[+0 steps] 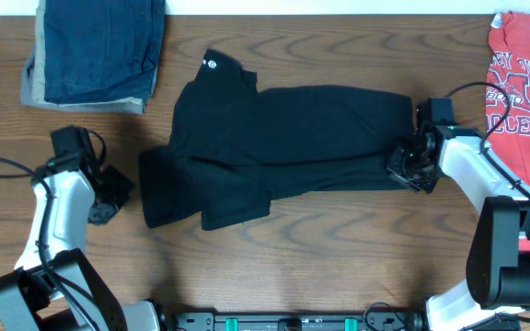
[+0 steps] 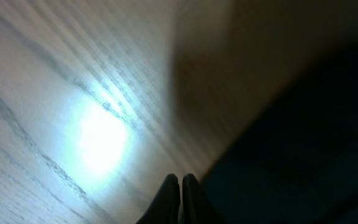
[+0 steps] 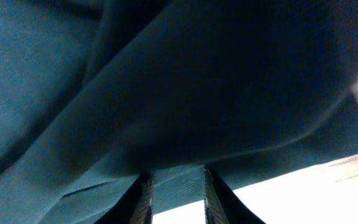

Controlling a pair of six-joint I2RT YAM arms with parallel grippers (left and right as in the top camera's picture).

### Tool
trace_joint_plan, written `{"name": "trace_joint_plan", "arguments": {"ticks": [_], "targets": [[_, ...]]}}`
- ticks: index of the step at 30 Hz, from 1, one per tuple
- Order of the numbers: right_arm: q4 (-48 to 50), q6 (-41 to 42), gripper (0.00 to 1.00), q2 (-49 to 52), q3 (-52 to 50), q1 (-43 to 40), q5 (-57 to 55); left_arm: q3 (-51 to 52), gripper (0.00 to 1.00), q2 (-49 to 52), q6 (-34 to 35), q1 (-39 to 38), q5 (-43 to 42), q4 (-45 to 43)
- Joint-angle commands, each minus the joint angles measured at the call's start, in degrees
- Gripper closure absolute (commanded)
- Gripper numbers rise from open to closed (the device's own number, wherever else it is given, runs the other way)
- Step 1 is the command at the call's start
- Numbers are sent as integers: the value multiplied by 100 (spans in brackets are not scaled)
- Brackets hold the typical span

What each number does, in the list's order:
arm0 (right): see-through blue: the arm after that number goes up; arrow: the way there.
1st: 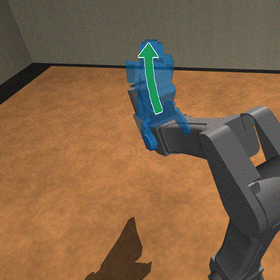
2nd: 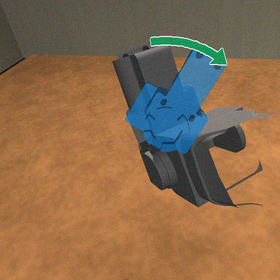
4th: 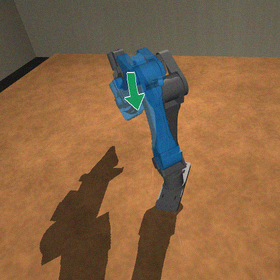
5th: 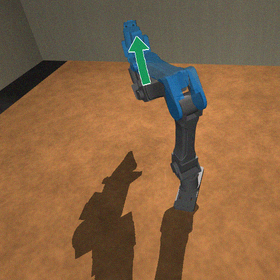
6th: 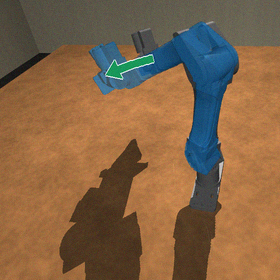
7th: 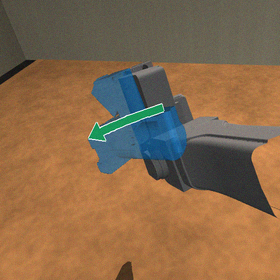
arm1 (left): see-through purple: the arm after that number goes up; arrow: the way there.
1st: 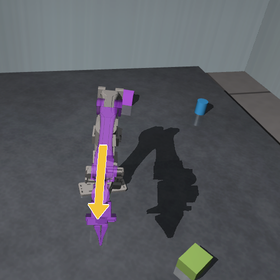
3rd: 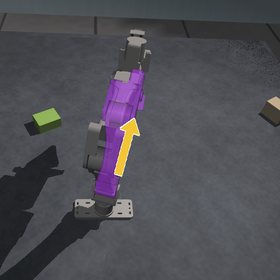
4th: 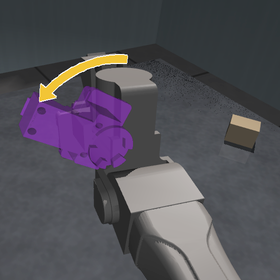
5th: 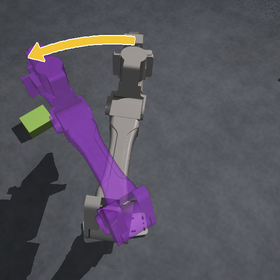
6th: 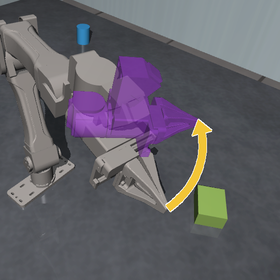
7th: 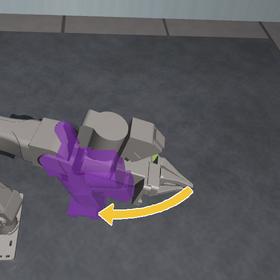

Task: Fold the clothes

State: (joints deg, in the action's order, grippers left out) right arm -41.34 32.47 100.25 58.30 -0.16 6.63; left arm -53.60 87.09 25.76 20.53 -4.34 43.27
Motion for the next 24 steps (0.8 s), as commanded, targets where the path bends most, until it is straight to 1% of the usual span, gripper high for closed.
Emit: {"name": "trace_joint_plan", "arguments": {"ticks": [1, 4, 6, 8, 12, 15, 18, 24], "targets": [[11, -17, 65, 37, -35, 101, -42, -238, 94, -2, -273, -31, -634, 271], [37, -17, 62, 37, -35, 98, -42, -229, 94, -7, -555, -232, -1217, 455], [63, -15, 60, 37, -35, 98, -39, -201, 94, -7, -776, -470, -1558, 476], [87, -15, 58, 37, -35, 98, -39, -168, 94, 4, -949, -815, -1729, 470], [109, -15, 57, 37, -35, 98, -39, -118, 94, 46, -931, -1523, -1709, 374], [103, -17, 57, 37, -35, 98, -37, -109, 94, 170, -752, -1912, -1626, 258], [61, -17, 57, 37, -35, 98, -39, -109, 94, 400, -514, -2070, -1381, 181], [37, -17, 56, 37, -35, 98, -39, -109, 94, 1102, -514, -2087, -1379, -146]]}}
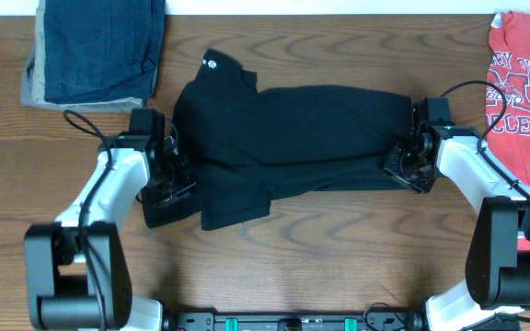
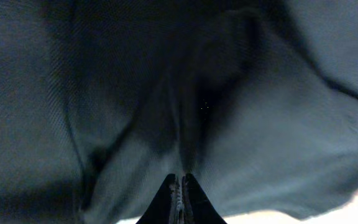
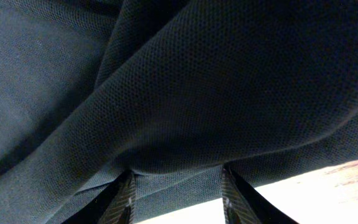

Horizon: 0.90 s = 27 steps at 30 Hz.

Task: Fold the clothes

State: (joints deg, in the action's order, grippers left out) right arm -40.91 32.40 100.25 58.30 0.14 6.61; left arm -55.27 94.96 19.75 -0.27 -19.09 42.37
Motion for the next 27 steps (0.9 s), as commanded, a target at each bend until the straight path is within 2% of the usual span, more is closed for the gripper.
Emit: {"name": "trace_joint_plan", "arguments": {"ticks": [1, 12, 15, 17, 19, 23, 27], "targets": [[-7, -11, 56, 37, -35, 68, -37, 57, 94, 420, 87, -7, 98, -92], [-48, -15, 55, 37, -35, 68, -39, 57, 94, 1250, 201, 11, 979, -68], [-129, -20, 44, 37, -35, 68, -42, 57, 94, 1285, 577, 92, 1633, 146], [-199, -37, 26, 37, -35, 68, -46, 57, 94, 1285, 881, 188, 2127, 356], [-249, -37, 15, 37, -35, 68, -46, 57, 94, 1285, 909, 317, 2326, 481], [-358, -35, 9, 37, -35, 68, -42, 55, 94, 1285, 907, 680, 2369, 603], [-546, -37, 8, 37, -35, 68, -39, 52, 94, 1283, 855, 1110, 2459, 625]]}}
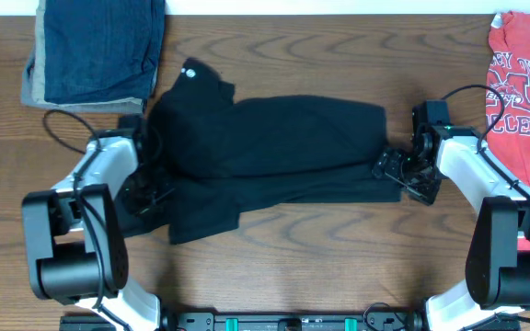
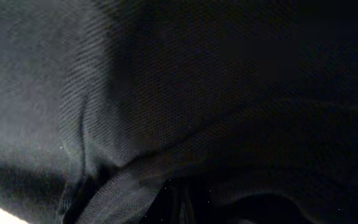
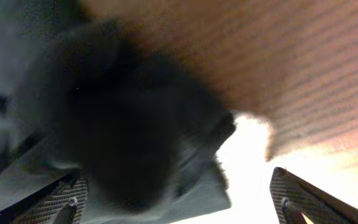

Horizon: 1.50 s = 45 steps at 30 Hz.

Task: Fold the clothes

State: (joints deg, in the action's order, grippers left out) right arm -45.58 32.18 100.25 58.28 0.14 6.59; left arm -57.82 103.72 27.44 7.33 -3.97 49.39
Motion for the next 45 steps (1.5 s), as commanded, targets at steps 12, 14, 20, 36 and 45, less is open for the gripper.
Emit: {"name": "trace_joint_plan", "arguments": {"ticks": [12, 14, 20, 36, 45], "targets": [[-323, -13, 8, 37, -20, 68, 79, -463, 94, 254, -76, 793, 1130, 660], [-330, -13, 8, 31, 2, 68, 79, -608, 94, 13, -61, 741, 1128, 789], [-326, -13, 3, -223, 20, 68, 273, -664, 84, -1104, -37, 533, 702, 940], [-273, 55, 1, -426, 20, 68, 291, 960, 46, -1499, -76, -103, -334, 955], [-299, 52, 1, -426, 20, 68, 289, 1740, 45, -1499, 166, -103, -330, -129]]}}
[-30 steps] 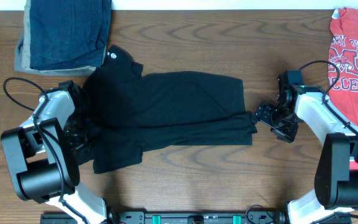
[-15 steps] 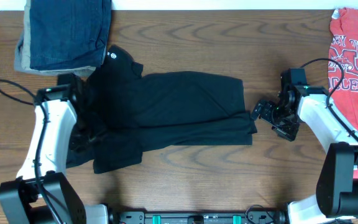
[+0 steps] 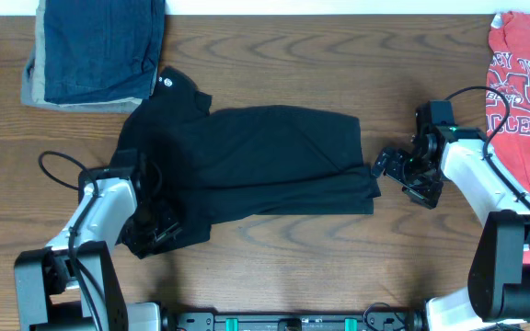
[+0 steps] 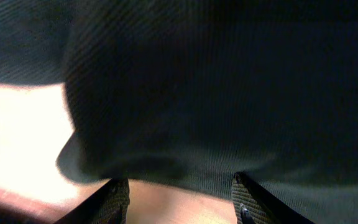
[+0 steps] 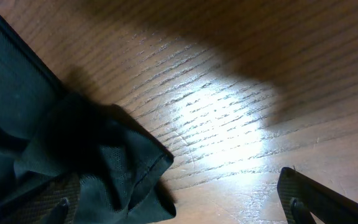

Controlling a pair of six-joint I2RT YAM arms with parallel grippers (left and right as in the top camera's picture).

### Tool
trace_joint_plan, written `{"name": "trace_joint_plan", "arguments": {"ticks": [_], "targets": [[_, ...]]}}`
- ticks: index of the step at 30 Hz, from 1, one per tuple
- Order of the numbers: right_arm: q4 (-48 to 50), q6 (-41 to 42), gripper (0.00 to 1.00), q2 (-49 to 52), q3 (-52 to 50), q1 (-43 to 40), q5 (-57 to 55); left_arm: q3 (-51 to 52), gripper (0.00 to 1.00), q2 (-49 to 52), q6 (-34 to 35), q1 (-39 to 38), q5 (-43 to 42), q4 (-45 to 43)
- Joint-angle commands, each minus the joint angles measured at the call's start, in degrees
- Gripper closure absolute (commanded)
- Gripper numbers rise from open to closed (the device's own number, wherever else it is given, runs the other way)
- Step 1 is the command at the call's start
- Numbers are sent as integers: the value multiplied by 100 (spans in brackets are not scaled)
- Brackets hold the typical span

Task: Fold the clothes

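Note:
A black polo shirt (image 3: 256,161) lies spread across the middle of the wooden table, with its collar (image 3: 168,83) at the upper left and its hem at the right. My left gripper (image 3: 155,230) is at the shirt's lower left corner. In the left wrist view it (image 4: 180,202) is open, with dark cloth (image 4: 197,93) just beyond the fingertips and bare wood between them. My right gripper (image 3: 396,170) sits just right of the hem. It (image 5: 179,208) is wide open over wood, with the hem's corner (image 5: 104,162) by its left finger.
A stack of folded blue jeans (image 3: 99,46) lies at the back left. A red printed T-shirt (image 3: 523,83) lies at the back right. Cables trail from both arms over the table (image 3: 293,267).
The shirt lies further left and a little nearer me. My left gripper, then shut in the cloth at the shirt's left side, is now open at its lower left corner. The right gripper is now just off the hem.
First my left gripper was shut over bare table left of the shirt, and the right gripper was narrowly open around the hem. Then the left was shut in the left sleeve. By the following moment the shirt had shifted left and the right gripper was wide open; now both are open.

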State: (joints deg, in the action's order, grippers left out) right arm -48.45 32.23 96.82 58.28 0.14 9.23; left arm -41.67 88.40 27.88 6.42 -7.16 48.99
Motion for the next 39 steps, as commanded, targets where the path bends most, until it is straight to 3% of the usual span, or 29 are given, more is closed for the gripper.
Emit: {"name": "trace_joint_plan", "arguments": {"ticks": [1, 4, 10, 25, 39], "targets": [[-15, 48, 1, -83, 20, 68, 24, 173, 45, 33, 146, -11, -11, -190], [-26, 46, 1, -83, 20, 68, 24, 291, 46, 33, 249, -11, -11, -433], [-26, 46, 1, -83, 20, 68, 22, 352, 94, 33, 247, -11, -13, -435], [-22, 48, 1, -81, 17, 68, 22, -275, 94, -175, 243, -13, -15, 835], [-2, 48, 1, -81, 17, 68, 22, -603, 94, -251, 66, -13, -13, 922]]}}
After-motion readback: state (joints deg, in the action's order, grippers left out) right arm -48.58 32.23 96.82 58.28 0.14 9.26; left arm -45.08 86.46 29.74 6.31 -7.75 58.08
